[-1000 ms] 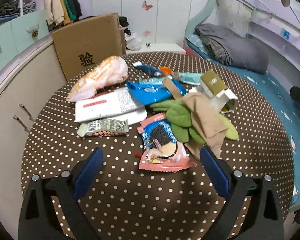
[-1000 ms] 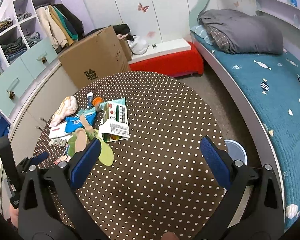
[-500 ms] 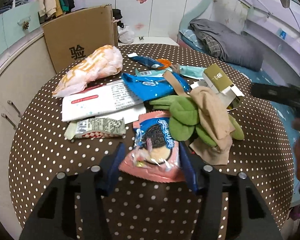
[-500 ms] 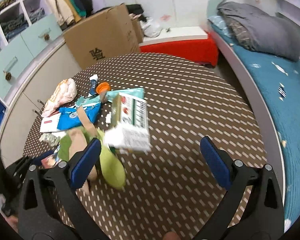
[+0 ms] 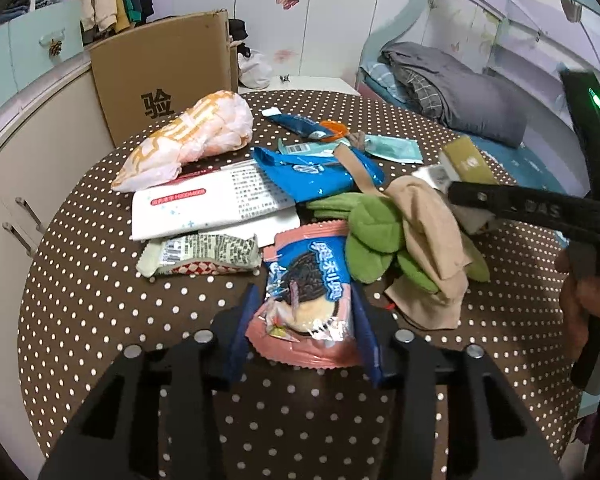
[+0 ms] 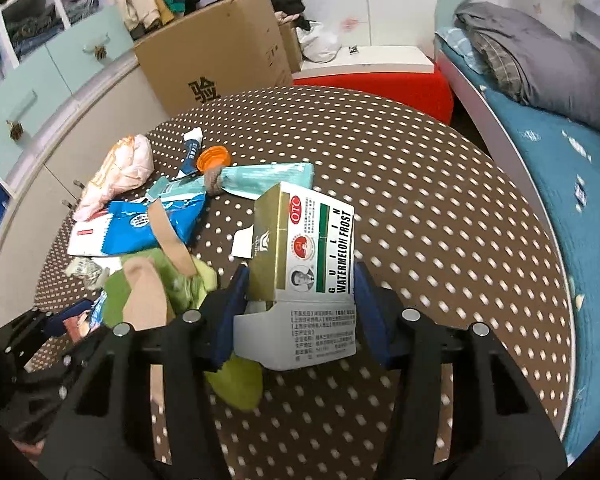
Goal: Collect trash
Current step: 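Carry the medicine box to the wastebasket and open the right tool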
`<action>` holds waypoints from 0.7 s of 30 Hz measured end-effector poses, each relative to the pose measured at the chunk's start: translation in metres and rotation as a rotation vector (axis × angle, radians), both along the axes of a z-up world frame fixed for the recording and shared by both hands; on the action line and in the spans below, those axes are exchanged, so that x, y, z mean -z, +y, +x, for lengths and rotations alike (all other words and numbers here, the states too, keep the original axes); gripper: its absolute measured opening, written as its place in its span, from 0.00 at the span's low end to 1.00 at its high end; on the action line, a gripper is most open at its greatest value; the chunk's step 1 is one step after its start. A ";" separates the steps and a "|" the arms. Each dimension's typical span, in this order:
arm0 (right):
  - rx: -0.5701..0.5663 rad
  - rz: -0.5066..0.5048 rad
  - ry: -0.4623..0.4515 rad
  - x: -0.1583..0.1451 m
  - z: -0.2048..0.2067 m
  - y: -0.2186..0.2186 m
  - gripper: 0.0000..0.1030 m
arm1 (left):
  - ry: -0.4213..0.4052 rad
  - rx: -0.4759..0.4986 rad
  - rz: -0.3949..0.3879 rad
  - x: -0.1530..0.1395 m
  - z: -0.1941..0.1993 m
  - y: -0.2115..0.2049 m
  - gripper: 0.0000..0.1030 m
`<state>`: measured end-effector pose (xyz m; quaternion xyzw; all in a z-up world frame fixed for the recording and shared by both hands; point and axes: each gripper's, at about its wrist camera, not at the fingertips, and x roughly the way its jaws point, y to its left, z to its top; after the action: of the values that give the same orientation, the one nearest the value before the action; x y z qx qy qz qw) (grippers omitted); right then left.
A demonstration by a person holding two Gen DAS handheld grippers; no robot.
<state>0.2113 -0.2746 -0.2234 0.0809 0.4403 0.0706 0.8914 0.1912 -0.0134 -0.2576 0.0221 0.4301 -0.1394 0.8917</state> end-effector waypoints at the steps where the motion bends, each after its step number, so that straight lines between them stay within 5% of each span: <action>1: 0.006 0.002 -0.005 -0.002 -0.004 -0.003 0.50 | 0.000 -0.001 -0.003 -0.001 -0.002 0.001 0.42; 13: 0.054 0.046 -0.082 -0.037 -0.046 -0.043 0.50 | -0.027 -0.048 -0.090 -0.021 -0.035 0.033 0.36; 17: 0.058 0.052 -0.095 -0.043 -0.049 -0.050 0.50 | -0.018 -0.033 -0.039 -0.019 -0.037 0.030 0.35; 21: 0.045 0.059 -0.086 -0.039 -0.056 -0.050 0.50 | -0.038 -0.037 0.055 -0.012 -0.043 0.020 0.75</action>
<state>0.1557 -0.3246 -0.1847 0.1139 0.3973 0.0670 0.9081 0.1483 0.0068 -0.2458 0.0414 0.4169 -0.1107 0.9012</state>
